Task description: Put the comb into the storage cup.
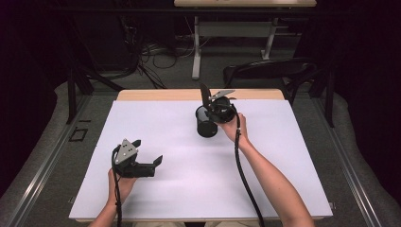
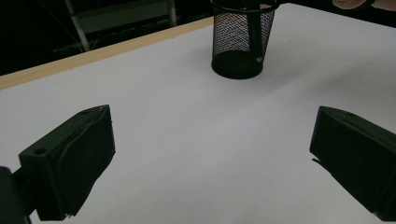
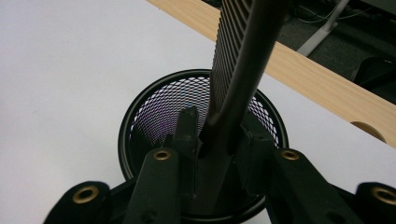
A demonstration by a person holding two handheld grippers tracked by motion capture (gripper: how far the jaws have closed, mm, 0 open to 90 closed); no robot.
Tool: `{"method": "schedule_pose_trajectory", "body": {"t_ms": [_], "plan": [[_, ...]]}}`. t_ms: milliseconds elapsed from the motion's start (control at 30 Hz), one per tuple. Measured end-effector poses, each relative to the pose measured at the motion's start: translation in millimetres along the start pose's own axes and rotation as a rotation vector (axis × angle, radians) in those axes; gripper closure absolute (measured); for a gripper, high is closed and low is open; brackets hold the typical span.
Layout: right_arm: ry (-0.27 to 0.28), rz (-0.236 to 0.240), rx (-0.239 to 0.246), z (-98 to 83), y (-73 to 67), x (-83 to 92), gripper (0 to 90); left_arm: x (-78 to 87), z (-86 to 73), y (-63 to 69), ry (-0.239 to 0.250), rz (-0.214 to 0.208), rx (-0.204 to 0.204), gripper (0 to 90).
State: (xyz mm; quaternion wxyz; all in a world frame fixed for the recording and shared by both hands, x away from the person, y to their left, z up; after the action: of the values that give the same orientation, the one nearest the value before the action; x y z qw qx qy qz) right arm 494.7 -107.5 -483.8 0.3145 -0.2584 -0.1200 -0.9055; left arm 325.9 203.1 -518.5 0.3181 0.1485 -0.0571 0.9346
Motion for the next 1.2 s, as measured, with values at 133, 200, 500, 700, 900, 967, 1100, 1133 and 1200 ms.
{"method": "schedule_pose_trajectory", "body": {"t_ms": [133, 200, 500, 700, 900, 967, 1100, 1133, 1200], "plan": [[0.012, 0.005, -0.005, 0.9, 0.7, 1.9, 61.6, 0.1, 0.1, 0.0, 0.0, 0.001, -0.001, 0.0], [0.014, 0.008, -0.009, 2.8, 0.4, 4.0, 54.1, 0.2, 0.1, 0.0, 0.0, 0.0, -0.001, 0.0], [0.043, 0.026, -0.021, 7.7, 1.4, 18.2, 33.7, 0.8, 0.3, 0.2, 0.001, 0.003, -0.001, 0.0], [0.043, 0.072, -0.031, 9.0, 1.7, 29.2, 22.2, 0.3, 0.4, 0.5, 0.001, 0.002, -0.004, 0.0], [0.04, 0.111, -0.025, 11.2, -1.1, 40.5, 15.0, 1.5, 0.0, 0.5, 0.003, 0.004, -0.004, 0.0], [0.042, 0.121, -0.022, 11.0, -2.2, 44.1, 14.4, 2.6, -0.1, 0.2, 0.002, 0.005, -0.004, 0.0], [0.035, 0.136, -0.013, 8.2, -3.9, 49.7, 12.6, 4.1, 0.0, -0.6, 0.0, 0.01, -0.006, 0.0], [0.031, 0.14, -0.01, 7.3, -4.3, 51.3, 11.7, 4.0, 0.1, -0.5, 0.001, 0.009, -0.005, 0.0], [0.026, 0.147, -0.004, 5.2, -5.0, 54.7, 10.3, 3.4, 0.2, -0.1, 0.002, 0.008, -0.003, 0.0]]}}
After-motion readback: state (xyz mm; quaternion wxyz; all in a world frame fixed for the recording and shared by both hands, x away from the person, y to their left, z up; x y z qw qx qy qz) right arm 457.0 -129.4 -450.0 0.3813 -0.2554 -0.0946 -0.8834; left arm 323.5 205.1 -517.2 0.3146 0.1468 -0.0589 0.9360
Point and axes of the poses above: each handheld gripper's, and its own axes: x roughly backward along the jaws, z roughly out of its top, y roughly to its right, the point moved 1 cm from there along -x, roughly forward along the jaws, and after that the axes turned 6 degrees about y, right-handed, at the moved point
